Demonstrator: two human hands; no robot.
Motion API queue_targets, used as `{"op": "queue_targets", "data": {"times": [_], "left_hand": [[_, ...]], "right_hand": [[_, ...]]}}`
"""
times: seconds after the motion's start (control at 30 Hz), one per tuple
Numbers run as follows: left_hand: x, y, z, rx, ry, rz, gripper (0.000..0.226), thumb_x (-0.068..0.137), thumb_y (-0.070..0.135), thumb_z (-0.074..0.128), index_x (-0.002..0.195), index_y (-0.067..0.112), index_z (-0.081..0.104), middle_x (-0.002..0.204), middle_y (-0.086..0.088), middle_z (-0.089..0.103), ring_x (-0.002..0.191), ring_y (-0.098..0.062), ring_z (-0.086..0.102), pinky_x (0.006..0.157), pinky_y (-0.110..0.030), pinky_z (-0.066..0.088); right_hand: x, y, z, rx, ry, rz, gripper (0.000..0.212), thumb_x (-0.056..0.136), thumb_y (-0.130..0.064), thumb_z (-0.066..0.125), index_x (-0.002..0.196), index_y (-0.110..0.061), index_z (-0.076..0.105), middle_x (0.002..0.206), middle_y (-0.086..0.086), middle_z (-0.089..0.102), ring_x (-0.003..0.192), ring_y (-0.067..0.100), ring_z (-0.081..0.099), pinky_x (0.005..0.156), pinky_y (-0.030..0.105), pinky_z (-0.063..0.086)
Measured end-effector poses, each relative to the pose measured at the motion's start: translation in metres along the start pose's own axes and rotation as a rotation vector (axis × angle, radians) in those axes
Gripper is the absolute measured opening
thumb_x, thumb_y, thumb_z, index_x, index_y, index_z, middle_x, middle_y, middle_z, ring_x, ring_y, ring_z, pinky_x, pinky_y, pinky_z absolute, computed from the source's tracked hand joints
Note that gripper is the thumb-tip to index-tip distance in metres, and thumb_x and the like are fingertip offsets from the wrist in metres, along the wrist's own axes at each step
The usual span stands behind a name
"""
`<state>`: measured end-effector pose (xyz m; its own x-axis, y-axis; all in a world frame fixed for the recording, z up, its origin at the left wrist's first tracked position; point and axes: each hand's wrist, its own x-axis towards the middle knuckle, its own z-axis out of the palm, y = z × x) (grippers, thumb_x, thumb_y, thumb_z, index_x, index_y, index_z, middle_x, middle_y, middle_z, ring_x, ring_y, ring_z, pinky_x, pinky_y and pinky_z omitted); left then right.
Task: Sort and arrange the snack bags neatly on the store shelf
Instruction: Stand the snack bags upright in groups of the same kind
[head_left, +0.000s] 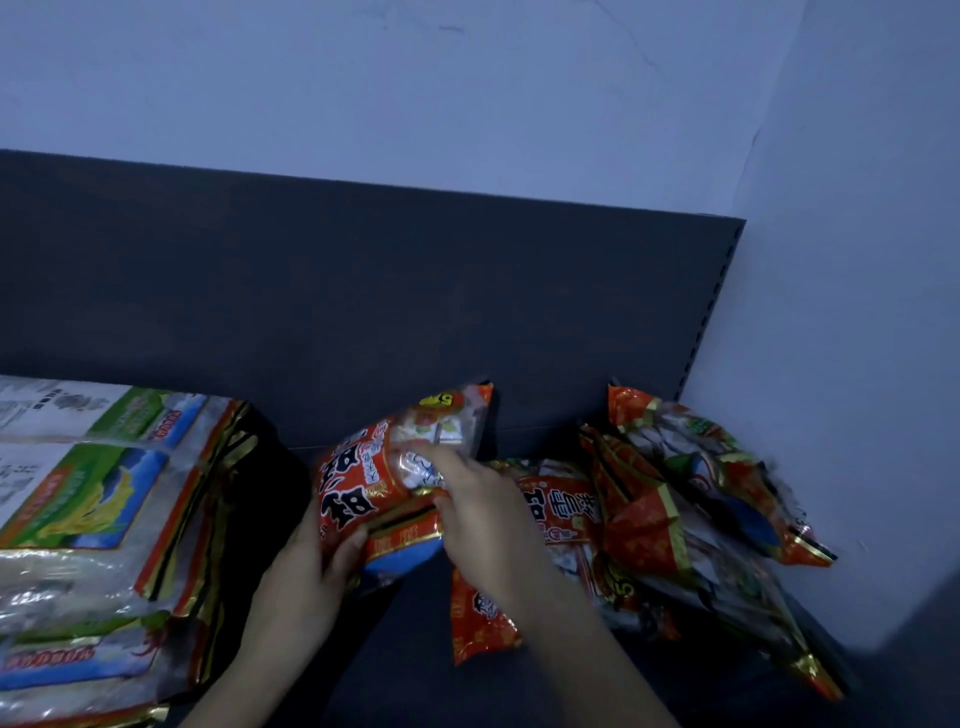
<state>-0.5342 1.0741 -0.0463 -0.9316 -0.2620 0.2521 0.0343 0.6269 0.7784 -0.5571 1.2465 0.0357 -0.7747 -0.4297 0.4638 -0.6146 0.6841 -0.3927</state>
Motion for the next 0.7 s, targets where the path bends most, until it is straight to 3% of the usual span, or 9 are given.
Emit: {"op": "queue_targets", "data": {"times": [0.13, 0.23, 0.43, 0.57, 0.7], "left_hand": [[0.008, 0.062, -0.002, -0.091, 0.029, 0.186, 0.062, 0.08, 0.053, 0.045, 0.138, 0.032, 0.038, 0.118, 0.01, 0.057, 0.102, -0.011, 0.056, 0.078, -0.03, 0.044], [0.024, 0.116, 0.011, -0.135, 0.006, 0.368, 0.062, 0.089, 0.046, 0.049, 0.145, 0.034, 0.025, 0.13, 0.019, 0.045, 0.115, -0.003, 0.047, 0.09, -0.027, 0.041], [0.071, 0.204, 0.111, 0.167, -0.274, 0.56, 0.064, 0.101, 0.035, 0.037, 0.151, 0.018, 0.001, 0.159, -0.005, 0.012, 0.143, -0.024, 0.021, 0.106, -0.037, 0.033], [0.089, 0.211, 0.174, 0.268, -0.489, 0.541, 0.069, 0.1, 0.037, 0.038, 0.151, 0.017, -0.005, 0.159, -0.009, 0.0, 0.145, -0.031, 0.008, 0.115, -0.043, 0.023], [0.088, 0.21, 0.199, 0.277, -0.481, 0.495, 0.071, 0.1, 0.039, 0.038, 0.151, 0.021, -0.008, 0.159, -0.008, -0.009, 0.145, -0.034, -0.001, 0.117, -0.05, 0.009]], "right_hand": [[0.003, 0.007, -0.058, -0.045, 0.091, 0.082, 0.051, 0.091, -0.003, 0.047, 0.131, -0.035, 0.042, 0.102, 0.001, 0.065, 0.088, 0.02, 0.061, 0.079, 0.038, 0.051], [0.001, 0.034, -0.108, -0.083, 0.211, 0.161, 0.039, 0.092, -0.009, 0.049, 0.126, -0.03, 0.045, 0.111, 0.003, 0.065, 0.097, 0.023, 0.061, 0.083, 0.038, 0.05], [-0.014, 0.128, -0.169, -0.188, 0.488, 0.538, 0.041, 0.088, -0.006, 0.052, 0.125, -0.023, 0.053, 0.114, 0.014, 0.065, 0.104, 0.035, 0.057, 0.085, 0.042, 0.045], [-0.026, 0.174, -0.162, -0.393, 0.336, 0.952, 0.049, 0.089, -0.009, 0.045, 0.135, -0.027, 0.045, 0.13, 0.015, 0.052, 0.12, 0.037, 0.043, 0.099, 0.048, 0.035], [-0.022, 0.189, -0.149, -0.441, 0.267, 1.044, 0.047, 0.094, -0.014, 0.041, 0.138, -0.028, 0.041, 0.135, 0.012, 0.046, 0.126, 0.037, 0.037, 0.106, 0.051, 0.027]]}}
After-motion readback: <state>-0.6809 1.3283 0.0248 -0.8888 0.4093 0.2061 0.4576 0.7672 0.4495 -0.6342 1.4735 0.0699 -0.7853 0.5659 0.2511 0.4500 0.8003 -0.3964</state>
